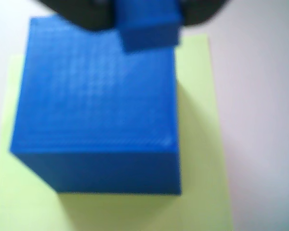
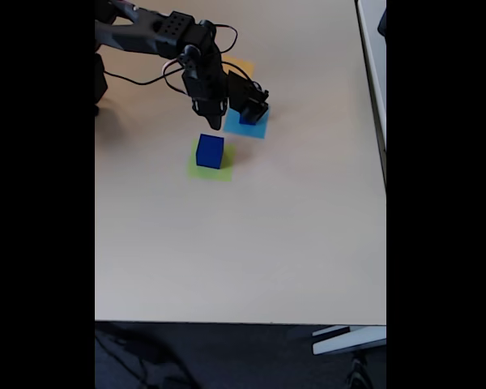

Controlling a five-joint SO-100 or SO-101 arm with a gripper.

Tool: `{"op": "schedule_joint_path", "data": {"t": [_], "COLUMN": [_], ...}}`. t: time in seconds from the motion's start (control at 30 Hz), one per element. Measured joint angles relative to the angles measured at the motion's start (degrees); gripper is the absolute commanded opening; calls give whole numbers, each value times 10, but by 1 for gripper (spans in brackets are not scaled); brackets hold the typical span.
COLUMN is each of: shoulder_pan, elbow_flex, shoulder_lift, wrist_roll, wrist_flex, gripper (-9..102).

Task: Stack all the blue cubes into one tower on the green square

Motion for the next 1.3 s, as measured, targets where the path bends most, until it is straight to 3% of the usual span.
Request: {"op": "schedule_joint_path", "data": {"t": [0.43, 0.93, 1.3], "shoulder_pan": [19, 34, 33], "elbow_flex": [71, 86, 87], "shoulder_lift": [12, 12, 12], "wrist_roll": [-4, -4, 3], "wrist_flex": [-66, -83, -83], "gripper": [0, 0, 8]}}
